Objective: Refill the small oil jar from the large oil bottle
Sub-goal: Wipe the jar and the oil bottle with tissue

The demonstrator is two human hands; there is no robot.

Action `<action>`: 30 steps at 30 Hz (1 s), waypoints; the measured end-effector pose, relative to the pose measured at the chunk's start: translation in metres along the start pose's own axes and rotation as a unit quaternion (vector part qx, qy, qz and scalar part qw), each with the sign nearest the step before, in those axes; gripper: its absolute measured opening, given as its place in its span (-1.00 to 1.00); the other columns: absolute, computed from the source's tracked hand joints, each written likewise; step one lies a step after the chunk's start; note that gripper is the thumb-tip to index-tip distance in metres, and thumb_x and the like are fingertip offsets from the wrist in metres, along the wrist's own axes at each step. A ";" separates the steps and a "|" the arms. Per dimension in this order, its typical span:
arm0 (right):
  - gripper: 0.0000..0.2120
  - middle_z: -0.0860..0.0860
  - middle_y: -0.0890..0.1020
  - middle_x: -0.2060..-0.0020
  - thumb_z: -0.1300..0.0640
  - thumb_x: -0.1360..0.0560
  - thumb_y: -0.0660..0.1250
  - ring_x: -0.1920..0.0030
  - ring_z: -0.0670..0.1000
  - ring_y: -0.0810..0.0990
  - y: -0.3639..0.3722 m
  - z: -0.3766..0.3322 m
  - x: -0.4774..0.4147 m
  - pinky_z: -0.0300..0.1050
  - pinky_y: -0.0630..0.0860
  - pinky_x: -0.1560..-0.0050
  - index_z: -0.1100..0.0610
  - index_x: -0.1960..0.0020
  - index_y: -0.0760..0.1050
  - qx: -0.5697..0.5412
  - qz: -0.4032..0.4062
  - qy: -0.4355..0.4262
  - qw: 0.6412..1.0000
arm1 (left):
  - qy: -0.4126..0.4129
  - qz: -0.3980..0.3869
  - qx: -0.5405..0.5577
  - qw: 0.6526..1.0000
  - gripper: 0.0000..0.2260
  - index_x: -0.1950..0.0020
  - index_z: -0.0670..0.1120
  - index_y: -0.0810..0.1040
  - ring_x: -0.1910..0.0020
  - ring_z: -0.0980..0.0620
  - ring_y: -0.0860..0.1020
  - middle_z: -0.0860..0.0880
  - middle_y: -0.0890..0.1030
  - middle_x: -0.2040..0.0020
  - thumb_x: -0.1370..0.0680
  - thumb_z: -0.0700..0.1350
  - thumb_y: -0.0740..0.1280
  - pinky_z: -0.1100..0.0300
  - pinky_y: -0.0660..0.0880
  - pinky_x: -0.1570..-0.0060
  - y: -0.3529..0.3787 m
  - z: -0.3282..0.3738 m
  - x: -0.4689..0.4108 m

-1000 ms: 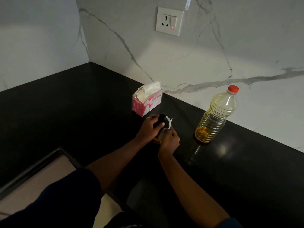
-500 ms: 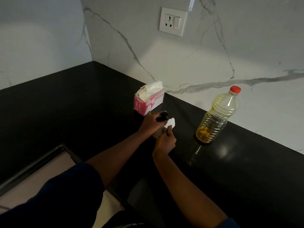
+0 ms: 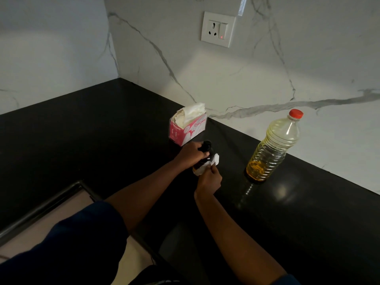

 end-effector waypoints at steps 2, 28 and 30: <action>-0.64 0.06 0.58 -0.15 0.17 -0.62 0.11 0.29 -0.15 0.54 0.002 -0.006 0.003 -0.39 0.43 0.38 0.08 -0.41 0.34 0.011 0.000 -0.032 0.999 | 0.000 0.011 -0.001 1.000 -0.64 -0.31 -0.12 0.46 -0.22 -0.03 0.49 -0.11 0.57 -0.20 -0.53 -0.11 0.32 0.13 0.42 -0.23 -0.002 0.000 0.000; -0.78 0.08 0.60 0.03 0.15 -0.59 0.10 0.08 0.00 0.58 0.000 -0.028 -0.013 -0.08 0.55 -0.01 0.10 -0.02 0.52 0.004 -0.007 0.007 1.000 | -0.015 -0.013 -0.047 0.999 -0.61 -0.34 -0.12 0.44 -0.22 -0.07 0.50 -0.16 0.54 -0.22 -0.53 -0.05 0.30 0.05 0.43 -0.27 0.006 0.008 0.000; -0.80 0.08 0.61 0.04 0.14 -0.56 0.11 0.06 0.03 0.58 -0.002 -0.015 -0.024 -0.04 0.51 -0.05 0.11 0.04 0.52 0.017 -0.014 0.051 0.998 | -0.023 -0.035 -0.048 0.998 -0.60 -0.37 -0.11 0.41 -0.26 -0.08 0.47 -0.18 0.50 -0.27 -0.55 -0.07 0.28 0.05 0.38 -0.31 0.006 0.008 0.001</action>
Point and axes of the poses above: each hand's wrist, its own x-axis away from the middle knuckle, its own y-axis out of the palm, z = x × y, the point moved 8 cm from there along -x, towards the middle knuckle
